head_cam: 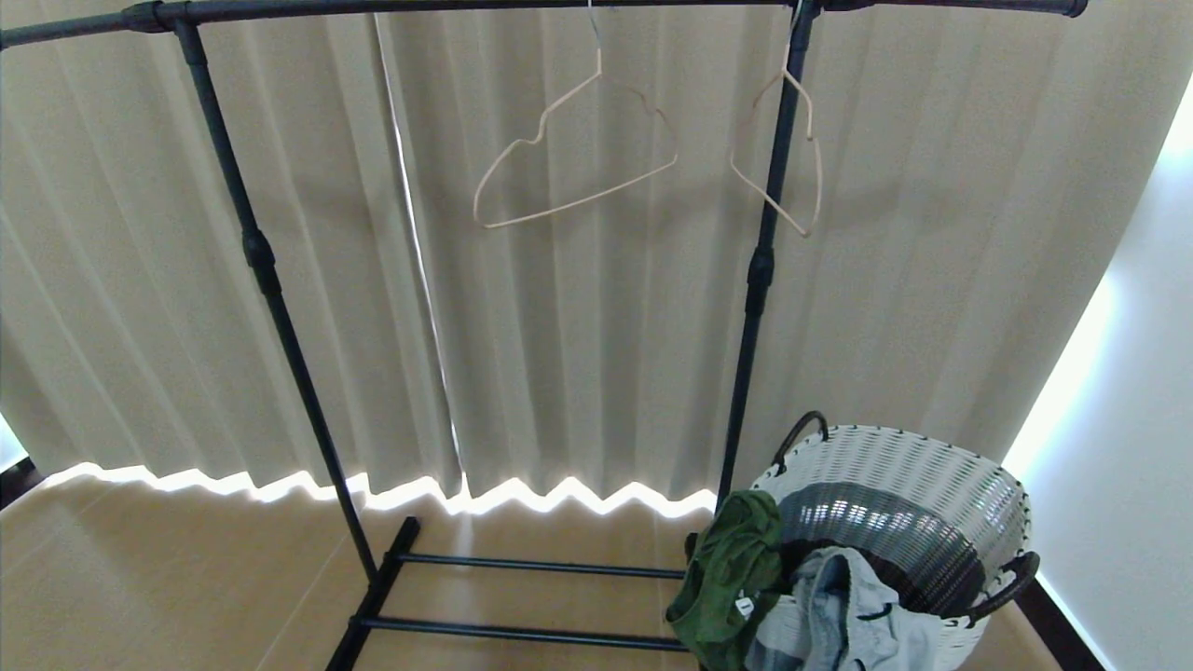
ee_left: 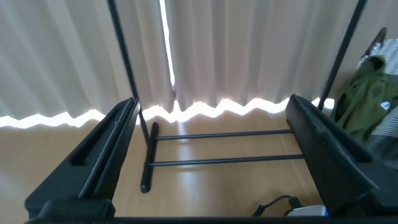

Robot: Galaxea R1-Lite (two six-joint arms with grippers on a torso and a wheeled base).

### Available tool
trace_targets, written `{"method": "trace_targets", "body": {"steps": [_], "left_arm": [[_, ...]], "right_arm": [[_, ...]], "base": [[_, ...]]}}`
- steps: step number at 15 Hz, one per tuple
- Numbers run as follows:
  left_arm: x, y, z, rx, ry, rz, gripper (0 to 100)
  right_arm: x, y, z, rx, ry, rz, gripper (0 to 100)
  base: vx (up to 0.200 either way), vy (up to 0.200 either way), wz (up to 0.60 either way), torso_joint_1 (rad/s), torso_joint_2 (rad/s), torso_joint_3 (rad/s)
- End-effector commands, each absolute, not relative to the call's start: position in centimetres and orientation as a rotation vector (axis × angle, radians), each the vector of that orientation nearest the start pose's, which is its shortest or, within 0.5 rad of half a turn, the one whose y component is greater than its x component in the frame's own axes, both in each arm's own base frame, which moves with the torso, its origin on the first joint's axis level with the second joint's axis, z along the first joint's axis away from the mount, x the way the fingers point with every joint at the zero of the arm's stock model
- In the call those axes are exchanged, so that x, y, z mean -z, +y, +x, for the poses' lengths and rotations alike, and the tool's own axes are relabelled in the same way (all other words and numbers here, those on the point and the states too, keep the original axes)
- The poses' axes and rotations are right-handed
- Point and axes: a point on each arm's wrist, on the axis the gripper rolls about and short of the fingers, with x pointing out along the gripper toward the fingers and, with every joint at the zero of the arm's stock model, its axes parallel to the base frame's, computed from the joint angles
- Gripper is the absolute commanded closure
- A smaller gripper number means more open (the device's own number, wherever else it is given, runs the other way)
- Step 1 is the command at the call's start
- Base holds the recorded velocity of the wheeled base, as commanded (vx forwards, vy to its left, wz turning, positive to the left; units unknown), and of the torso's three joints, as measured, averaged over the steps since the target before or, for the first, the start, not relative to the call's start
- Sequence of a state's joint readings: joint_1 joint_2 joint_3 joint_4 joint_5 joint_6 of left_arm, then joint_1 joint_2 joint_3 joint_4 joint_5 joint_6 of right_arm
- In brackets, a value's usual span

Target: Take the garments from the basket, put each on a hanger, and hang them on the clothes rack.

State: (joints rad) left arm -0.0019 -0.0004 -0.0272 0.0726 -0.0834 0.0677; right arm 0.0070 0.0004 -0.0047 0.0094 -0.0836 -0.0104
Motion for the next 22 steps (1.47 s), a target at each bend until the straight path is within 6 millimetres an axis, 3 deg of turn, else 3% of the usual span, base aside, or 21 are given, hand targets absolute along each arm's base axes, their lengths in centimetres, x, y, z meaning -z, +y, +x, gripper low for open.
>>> {"method": "trace_targets", "body": {"steps": [1,12,22], "left_arm": [[-7.57,-0.18,-2.51,0.086,0.042,0.066,0],[-7.53,-0.15,-2.50,0.071,0.044,0.067,0],[-7.55,-0.15,-2.50,0.072,0.042,0.066,0]], "right_arm": [[-7.58,-0.21,-2.32,0.077,0.005,-0.012,0],[-7.58,-0.21,-2.32,0.077,0.005,-0.012,0],[-7.58,-0.21,-2.32,0.077,0.005,-0.006,0]], "base": [[0.000,0.000,0.00,0.000,0.00,0.000],[0.182,0.000,0.00,0.003,0.00,0.003],[0.000,0.020,0.00,0.001,0.00,0.000]]}}
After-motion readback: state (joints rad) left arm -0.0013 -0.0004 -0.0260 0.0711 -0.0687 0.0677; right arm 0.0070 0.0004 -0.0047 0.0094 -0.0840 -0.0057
